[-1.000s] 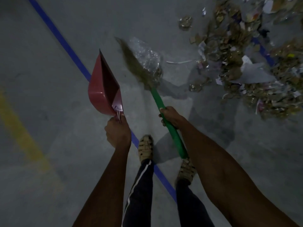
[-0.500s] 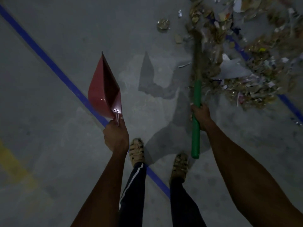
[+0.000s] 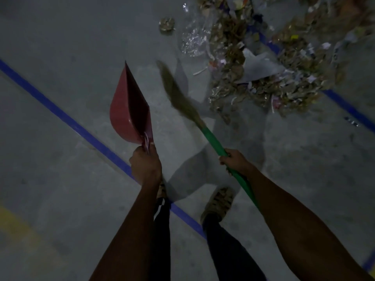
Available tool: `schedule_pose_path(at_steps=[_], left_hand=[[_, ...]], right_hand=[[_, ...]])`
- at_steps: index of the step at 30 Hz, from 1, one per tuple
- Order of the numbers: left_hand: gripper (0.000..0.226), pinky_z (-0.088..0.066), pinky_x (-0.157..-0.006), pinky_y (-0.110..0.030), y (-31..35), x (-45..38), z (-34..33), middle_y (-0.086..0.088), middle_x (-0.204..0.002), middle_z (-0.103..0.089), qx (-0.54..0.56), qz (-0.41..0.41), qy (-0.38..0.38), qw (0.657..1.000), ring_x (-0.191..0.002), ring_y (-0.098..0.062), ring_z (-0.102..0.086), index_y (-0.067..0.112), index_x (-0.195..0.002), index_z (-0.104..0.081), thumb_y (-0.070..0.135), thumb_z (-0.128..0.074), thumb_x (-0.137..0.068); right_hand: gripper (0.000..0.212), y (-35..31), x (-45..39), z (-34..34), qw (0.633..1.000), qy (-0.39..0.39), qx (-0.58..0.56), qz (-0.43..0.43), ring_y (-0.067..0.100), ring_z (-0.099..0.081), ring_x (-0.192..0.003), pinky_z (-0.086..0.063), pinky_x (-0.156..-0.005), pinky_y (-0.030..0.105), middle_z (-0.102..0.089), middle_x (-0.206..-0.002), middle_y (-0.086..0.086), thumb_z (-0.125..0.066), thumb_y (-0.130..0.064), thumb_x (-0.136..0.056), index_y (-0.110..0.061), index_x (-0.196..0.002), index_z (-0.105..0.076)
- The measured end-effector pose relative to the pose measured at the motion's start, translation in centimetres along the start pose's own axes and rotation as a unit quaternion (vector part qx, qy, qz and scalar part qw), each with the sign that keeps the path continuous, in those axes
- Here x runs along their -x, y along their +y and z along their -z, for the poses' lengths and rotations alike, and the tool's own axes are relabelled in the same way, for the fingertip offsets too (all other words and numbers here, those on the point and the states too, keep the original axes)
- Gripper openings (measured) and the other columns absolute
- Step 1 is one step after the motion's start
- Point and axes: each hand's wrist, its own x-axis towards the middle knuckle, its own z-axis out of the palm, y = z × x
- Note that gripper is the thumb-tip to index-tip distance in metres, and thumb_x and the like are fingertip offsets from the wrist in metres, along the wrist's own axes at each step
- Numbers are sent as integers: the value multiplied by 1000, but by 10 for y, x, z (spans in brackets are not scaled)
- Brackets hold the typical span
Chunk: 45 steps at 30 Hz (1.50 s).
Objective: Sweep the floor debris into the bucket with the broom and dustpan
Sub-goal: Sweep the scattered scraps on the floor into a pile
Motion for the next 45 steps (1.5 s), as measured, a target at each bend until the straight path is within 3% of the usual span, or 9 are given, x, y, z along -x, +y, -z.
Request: schedule_pose_path(at_steps=[5,10,15,21,25,28,33,41,45], left_hand=[[44,-38,-65,-32,25,45,-24,-19,-95,-69,8,1,-2,1000,-81,-30,-62,-1,-94,-67,41,-54,-99],[42,-40,-69,-32,63,87,-53,-24,-99,-68,18,-12,-8,1000,-91,-39,-64,-3,-98,-67,37,-56,-98],[43,-51,-75,-37,95,120,-86,-19,-96,-68,2,-41,-27,999,-88,-36,-65,1,-95,-67,42,-54,-98],[41,-42,-69,-32,122,150,-108,-20,-94,-68,-12,-65,-36,997,-86,-35,-65,2,-91,-66,40,-55,-98],[39,-41,-67,-32,134,156,-113,-19,-89,-66,-10,-78,-37,996,-82,-34,-64,3,-83,-62,40,-55,-98],[39,-44,-68,-34,140,150,-114,-20,-89,-67,-7,-79,-37,996,-83,-34,-64,3,-84,-63,40,-57,-97],[43,-46,-67,-33,139,119,-107,-18,-86,-66,16,-83,-51,995,-80,-35,-64,0,-84,-64,40,-56,-97],[42,-43,-67,-32,140,31,-81,-16,-87,-66,14,-36,-24,999,-83,-33,-65,0,-89,-66,40,-55,-98],[42,-44,-66,-32,149,-32,-63,-18,-94,-68,10,-27,-4,1000,-81,-29,-62,0,-91,-65,40,-55,-98]], right_hand=[[30,36,1,92,998,53,27,-17,22,-57,-53,-46,-47,27,-63,-73,7,-65,-16,-93,-5,-121,-66],[33,54,3,195,994,104,25,-33,23,-59,-58,-45,-44,23,-63,-79,11,-64,-21,-97,-3,-125,-61],[42,58,5,254,977,211,-21,-22,30,-66,-78,-54,-69,36,-68,-103,18,-66,-27,-94,-1,-127,-63],[32,41,27,268,945,296,-140,17,16,-56,-58,-46,-55,30,-62,-91,15,-62,-19,-97,-1,-123,-62],[19,32,39,251,938,288,-190,49,18,-59,-48,-46,-41,25,-62,-74,10,-64,-22,-95,-8,-108,-64],[14,25,40,226,930,269,-237,83,19,-57,-41,-46,-42,28,-61,-65,8,-65,-22,-92,-12,-102,-65],[5,-9,34,185,929,201,-284,128,22,-52,-42,-44,-40,29,-57,-67,9,-60,-12,-93,-9,-97,-63],[9,-128,-25,120,940,102,-282,160,18,-51,-44,-43,-41,27,-61,-81,8,-58,-13,-97,-7,-103,-62],[21,-205,-78,90,952,60,-255,156,19,-51,-44,-44,-41,26,-61,-81,11,-59,-15,-98,-6,-117,-61]])
